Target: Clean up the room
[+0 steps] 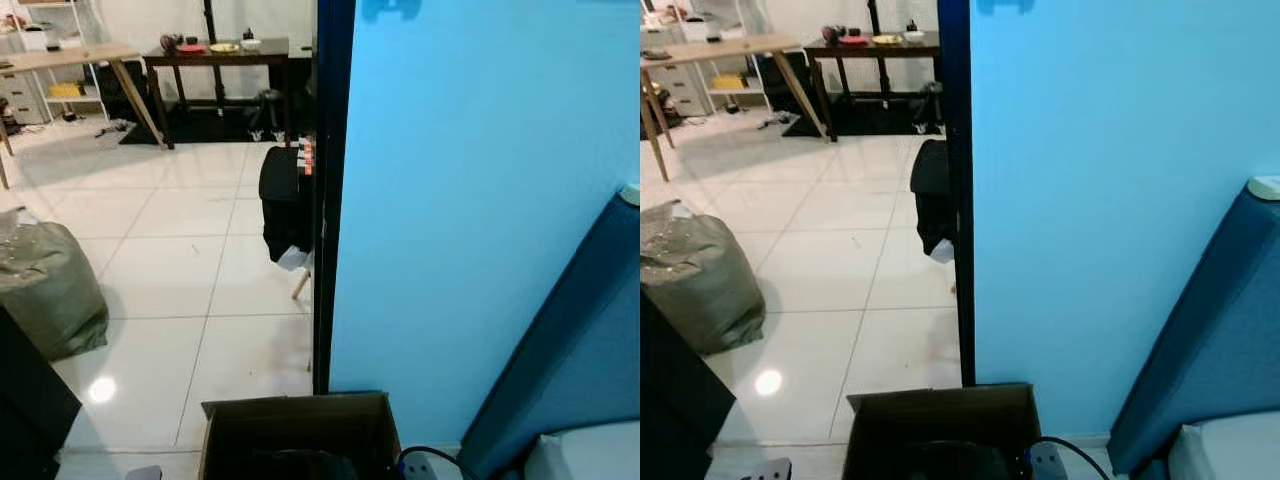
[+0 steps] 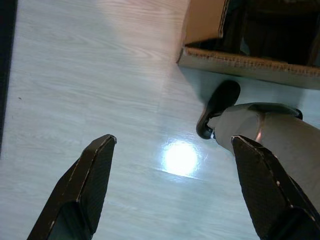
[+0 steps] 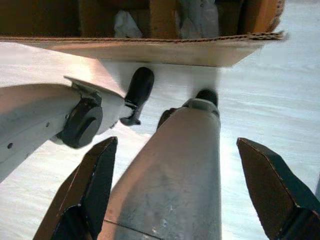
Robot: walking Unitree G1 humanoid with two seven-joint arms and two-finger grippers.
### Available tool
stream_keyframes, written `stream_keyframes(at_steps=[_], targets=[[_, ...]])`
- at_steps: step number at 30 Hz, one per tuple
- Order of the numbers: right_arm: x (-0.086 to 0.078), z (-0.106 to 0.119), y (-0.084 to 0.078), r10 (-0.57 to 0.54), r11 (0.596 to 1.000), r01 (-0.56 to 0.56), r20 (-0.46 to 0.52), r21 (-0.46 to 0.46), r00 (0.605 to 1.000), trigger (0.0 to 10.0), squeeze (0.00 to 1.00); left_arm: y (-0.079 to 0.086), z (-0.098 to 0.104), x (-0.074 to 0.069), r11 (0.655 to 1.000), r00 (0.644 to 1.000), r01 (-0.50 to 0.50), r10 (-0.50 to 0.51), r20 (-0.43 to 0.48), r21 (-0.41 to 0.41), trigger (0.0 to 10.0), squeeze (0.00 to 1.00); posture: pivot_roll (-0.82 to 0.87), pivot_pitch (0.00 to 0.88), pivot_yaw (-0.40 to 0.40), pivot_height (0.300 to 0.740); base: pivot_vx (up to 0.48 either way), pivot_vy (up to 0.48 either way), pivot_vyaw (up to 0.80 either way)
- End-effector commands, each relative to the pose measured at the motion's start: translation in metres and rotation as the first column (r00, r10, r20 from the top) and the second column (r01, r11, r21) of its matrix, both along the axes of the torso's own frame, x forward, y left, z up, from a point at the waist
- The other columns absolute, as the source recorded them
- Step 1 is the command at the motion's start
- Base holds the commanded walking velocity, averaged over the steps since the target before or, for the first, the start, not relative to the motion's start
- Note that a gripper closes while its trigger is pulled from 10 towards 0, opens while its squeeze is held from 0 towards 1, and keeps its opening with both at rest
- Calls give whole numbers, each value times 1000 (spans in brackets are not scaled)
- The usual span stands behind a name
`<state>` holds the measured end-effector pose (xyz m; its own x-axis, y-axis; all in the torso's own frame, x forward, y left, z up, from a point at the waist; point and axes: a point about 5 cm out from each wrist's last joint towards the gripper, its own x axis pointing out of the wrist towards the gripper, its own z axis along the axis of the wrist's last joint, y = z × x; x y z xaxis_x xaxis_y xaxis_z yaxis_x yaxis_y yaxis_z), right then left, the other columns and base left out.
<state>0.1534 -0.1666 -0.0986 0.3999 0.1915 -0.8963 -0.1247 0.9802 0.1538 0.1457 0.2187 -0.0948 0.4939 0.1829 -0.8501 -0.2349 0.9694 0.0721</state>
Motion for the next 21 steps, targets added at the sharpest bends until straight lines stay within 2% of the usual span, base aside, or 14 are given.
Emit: stream_keyframes(at_steps=[1,10,21], targets=[[-6,-2,-1,0,1000,0,-28,-12,1000,10000,0,-3,-2,-4,1000,1000,18,-18,-25,-1,10000,0,7,26,-13,740,-296,0,0],[-3,-1,-4,9,999,-9,-21,-36,1000,10000,0,-8,1,8,999,999,46,-46,-5,-11,10000,0,-3,7,-13,740,-292,0,0],[-1,-1,-8,12,998,-13,-25,-64,1000,10000,0,-14,-1,6,998,998,55,-56,-13,-30,10000,0,-8,5,-12,740,-292,0,0]])
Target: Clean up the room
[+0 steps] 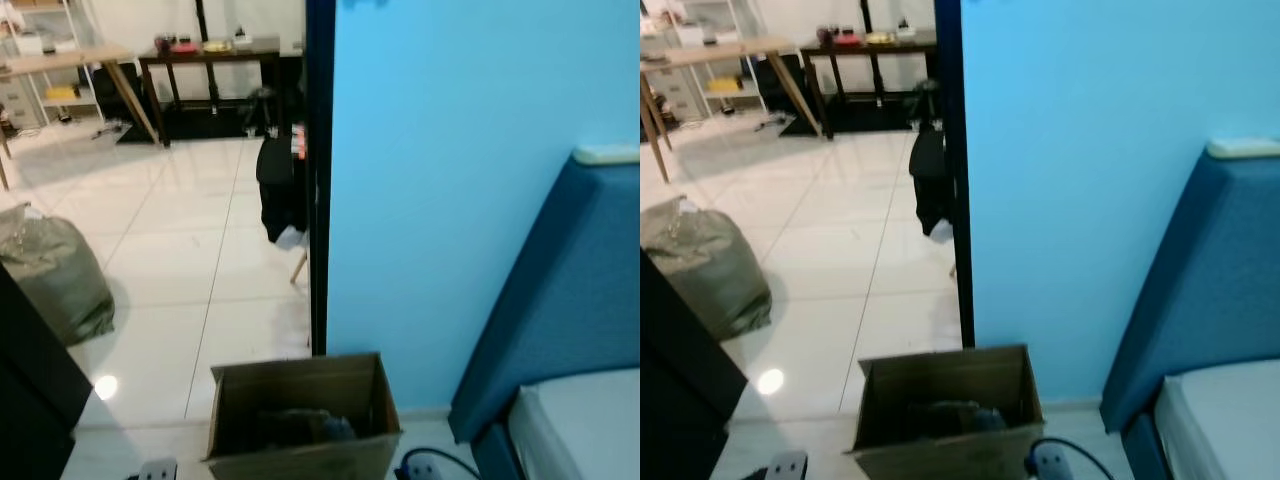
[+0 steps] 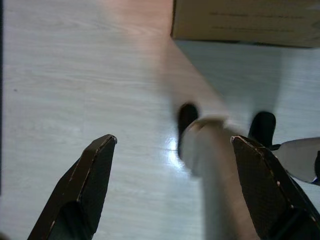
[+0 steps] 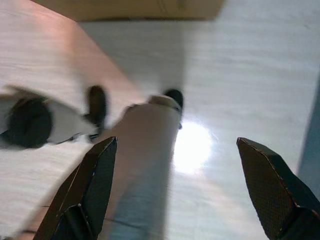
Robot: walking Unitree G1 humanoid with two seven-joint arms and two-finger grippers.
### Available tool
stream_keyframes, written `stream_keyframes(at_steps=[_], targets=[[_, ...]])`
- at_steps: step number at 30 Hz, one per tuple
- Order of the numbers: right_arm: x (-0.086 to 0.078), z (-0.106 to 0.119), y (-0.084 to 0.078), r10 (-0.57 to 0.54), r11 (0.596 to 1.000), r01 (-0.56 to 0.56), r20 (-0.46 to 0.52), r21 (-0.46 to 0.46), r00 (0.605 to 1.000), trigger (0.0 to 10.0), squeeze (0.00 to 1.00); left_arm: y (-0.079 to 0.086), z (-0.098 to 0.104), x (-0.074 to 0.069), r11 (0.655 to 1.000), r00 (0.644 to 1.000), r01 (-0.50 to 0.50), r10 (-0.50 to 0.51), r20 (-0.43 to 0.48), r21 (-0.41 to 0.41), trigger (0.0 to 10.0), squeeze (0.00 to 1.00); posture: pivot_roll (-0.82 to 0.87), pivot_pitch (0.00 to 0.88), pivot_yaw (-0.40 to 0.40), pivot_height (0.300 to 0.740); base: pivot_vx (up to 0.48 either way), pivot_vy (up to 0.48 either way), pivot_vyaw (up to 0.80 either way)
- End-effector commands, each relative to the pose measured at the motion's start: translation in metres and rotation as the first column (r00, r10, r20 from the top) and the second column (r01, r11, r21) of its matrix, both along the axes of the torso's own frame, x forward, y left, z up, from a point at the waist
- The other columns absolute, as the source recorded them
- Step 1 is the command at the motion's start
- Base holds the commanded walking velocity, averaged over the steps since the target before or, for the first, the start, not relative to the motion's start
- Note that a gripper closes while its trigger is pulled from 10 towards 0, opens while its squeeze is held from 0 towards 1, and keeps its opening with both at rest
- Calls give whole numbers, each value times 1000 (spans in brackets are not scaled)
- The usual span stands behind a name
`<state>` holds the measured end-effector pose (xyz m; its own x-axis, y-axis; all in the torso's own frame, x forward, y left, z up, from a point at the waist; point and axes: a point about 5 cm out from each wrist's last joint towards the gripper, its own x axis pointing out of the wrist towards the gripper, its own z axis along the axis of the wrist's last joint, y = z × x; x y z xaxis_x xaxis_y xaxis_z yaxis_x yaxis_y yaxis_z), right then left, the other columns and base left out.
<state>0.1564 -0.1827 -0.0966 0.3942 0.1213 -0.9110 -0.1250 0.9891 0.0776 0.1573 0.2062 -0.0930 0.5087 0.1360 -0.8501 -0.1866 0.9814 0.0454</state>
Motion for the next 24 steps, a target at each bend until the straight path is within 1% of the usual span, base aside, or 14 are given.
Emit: stream_keyframes(at_steps=[1,24], targets=[[-4,-3,8,12,1000,-12,-19,14,1000,10000,0,-2,-3,-6,1000,1000,8,-8,-23,-5,10000,0,-8,5,-12,740,-292,0,0],[-6,-4,7,30,999,-31,-35,-17,999,10000,0,-6,-3,-4,999,999,22,-22,-24,-23,10000,0,-16,5,-3,740,-288,0,0]])
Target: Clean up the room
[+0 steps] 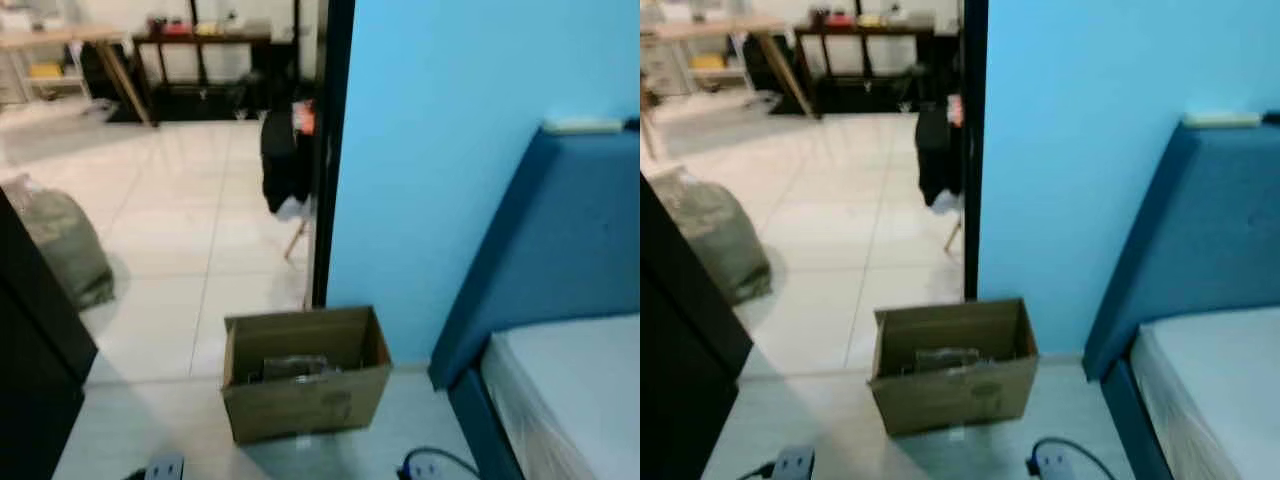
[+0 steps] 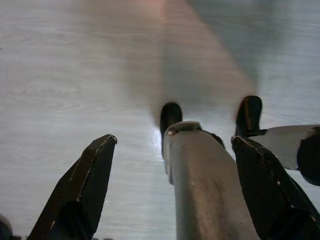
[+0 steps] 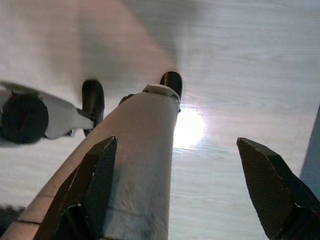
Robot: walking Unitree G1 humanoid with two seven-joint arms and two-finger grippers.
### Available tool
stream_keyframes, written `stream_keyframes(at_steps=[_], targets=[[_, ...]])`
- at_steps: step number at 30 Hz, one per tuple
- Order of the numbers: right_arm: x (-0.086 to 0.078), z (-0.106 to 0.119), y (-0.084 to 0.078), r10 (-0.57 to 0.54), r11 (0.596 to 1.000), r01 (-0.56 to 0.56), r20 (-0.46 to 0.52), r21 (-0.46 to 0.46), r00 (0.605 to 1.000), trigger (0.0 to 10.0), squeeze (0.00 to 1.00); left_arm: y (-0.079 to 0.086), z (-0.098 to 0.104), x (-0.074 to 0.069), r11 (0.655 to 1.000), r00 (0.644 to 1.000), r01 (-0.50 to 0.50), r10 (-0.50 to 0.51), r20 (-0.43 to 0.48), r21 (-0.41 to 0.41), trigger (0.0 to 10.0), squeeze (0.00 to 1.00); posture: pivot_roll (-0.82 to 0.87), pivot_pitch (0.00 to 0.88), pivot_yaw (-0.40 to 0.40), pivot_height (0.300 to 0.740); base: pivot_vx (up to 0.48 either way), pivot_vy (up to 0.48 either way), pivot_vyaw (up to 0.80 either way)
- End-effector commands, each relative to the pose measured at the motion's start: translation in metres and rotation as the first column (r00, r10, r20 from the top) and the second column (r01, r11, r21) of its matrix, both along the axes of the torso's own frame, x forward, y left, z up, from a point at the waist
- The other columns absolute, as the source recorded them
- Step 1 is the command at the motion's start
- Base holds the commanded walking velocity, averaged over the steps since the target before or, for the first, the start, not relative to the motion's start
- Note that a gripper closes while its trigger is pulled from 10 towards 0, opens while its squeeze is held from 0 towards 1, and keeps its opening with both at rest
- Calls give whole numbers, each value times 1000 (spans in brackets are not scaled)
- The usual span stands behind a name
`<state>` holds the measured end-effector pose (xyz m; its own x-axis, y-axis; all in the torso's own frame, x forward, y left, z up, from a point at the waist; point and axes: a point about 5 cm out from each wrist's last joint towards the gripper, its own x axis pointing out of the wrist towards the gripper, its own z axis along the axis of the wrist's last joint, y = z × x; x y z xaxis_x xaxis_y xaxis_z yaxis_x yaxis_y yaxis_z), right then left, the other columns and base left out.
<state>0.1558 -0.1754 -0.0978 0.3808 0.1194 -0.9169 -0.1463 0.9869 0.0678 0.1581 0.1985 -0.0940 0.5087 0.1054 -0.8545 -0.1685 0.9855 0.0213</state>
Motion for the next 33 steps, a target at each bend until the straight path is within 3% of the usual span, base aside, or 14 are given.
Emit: stream_keyframes(at_steps=[1,33], targets=[[-6,-2,0,14,1000,-14,-25,-10,1000,10000,0,2,-2,-5,1000,1000,3,-3,-21,1,10000,0,-16,5,-3,740,-281,0,0],[-21,-6,-26,-1,980,-15,-84,-196,996,10000,0,-3,-2,-4,999,999,36,-36,-22,-17,10000,0,-24,6,0,740,0,0,-774]])
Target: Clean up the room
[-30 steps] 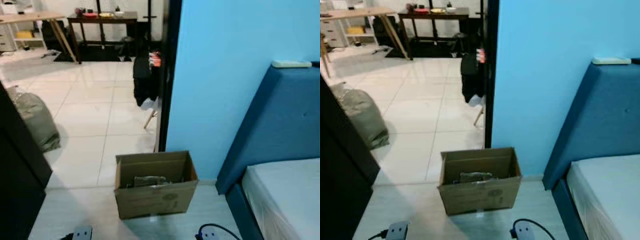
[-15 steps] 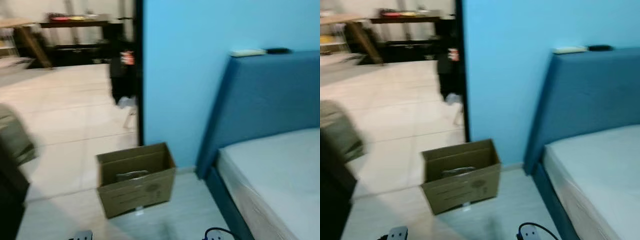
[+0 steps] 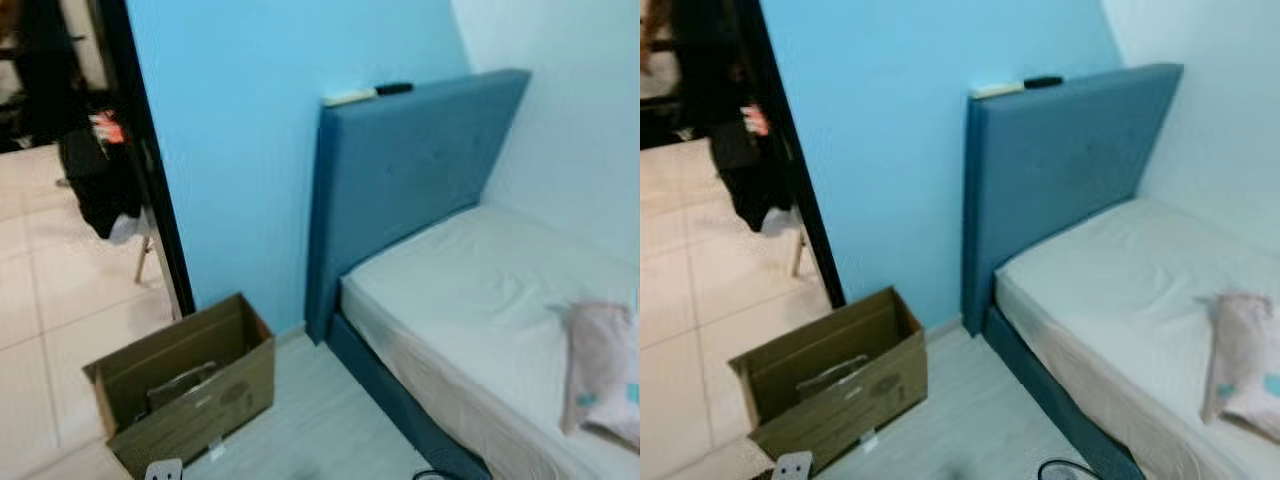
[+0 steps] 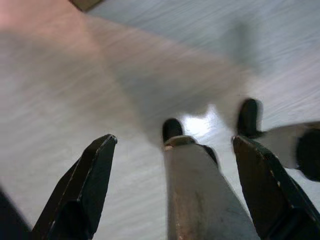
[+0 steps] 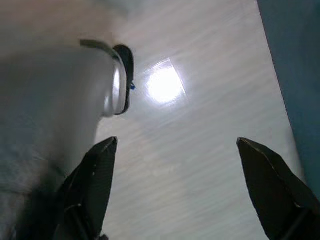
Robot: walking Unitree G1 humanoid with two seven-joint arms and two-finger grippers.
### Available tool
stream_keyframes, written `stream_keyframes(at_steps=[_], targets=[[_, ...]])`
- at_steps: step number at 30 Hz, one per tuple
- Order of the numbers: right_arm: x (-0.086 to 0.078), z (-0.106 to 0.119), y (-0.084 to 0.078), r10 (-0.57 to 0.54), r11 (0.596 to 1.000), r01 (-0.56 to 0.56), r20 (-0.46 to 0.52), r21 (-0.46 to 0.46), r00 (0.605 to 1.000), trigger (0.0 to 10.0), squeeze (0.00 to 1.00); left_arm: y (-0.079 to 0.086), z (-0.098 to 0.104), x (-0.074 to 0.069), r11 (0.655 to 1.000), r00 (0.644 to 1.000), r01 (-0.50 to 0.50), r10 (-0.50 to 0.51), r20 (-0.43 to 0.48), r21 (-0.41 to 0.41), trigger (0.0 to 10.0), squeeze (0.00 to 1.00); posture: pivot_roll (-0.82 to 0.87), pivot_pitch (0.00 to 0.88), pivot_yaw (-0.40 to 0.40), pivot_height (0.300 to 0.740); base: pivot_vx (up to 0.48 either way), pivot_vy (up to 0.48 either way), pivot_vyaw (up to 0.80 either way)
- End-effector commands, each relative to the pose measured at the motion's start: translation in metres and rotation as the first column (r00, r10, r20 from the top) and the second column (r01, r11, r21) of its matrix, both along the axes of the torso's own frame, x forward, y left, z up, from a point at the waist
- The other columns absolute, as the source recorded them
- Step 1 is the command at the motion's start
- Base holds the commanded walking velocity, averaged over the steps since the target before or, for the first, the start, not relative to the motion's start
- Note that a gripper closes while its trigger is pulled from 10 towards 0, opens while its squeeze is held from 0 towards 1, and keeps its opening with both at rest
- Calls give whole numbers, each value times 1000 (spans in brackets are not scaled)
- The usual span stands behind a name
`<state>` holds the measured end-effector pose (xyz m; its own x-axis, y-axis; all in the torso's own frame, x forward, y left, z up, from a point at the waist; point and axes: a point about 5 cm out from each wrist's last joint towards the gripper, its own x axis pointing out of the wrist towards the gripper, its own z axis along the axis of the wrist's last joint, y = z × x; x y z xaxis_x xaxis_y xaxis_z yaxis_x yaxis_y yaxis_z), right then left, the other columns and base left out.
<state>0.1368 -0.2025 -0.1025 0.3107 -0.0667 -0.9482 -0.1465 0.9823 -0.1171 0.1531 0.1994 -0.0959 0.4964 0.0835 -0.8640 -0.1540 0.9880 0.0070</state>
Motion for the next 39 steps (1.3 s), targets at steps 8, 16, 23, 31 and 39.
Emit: stream_keyframes(at_steps=[8,16,23,31,39], targets=[[-3,-1,-1,11,1000,-11,-13,-10,1000,10000,0,-5,0,2,1000,1000,27,-27,2,-8,10000,0,-25,3,-7,740,0,0,-769],[-2,0,-4,14,1000,-14,-14,-26,1000,10000,0,-7,0,3,999,999,31,-31,11,-27,10000,0,-28,0,-9,740,0,0,-769],[-1,0,-5,11,999,-11,-7,-30,1000,10000,0,-7,2,6,999,999,34,-33,19,-28,10000,0,-31,0,-8,740,0,0,-769],[0,1,-5,6,1000,-6,-1,-31,1000,10000,0,-8,2,7,999,999,30,-30,20,-31,10000,0,-32,0,-7,740,0,0,-769],[-1,0,-5,4,999,-5,-3,-37,1000,10000,0,-7,0,3,999,1000,13,-13,10,-30,10000,0,-34,0,-6,740,0,0,-769]])
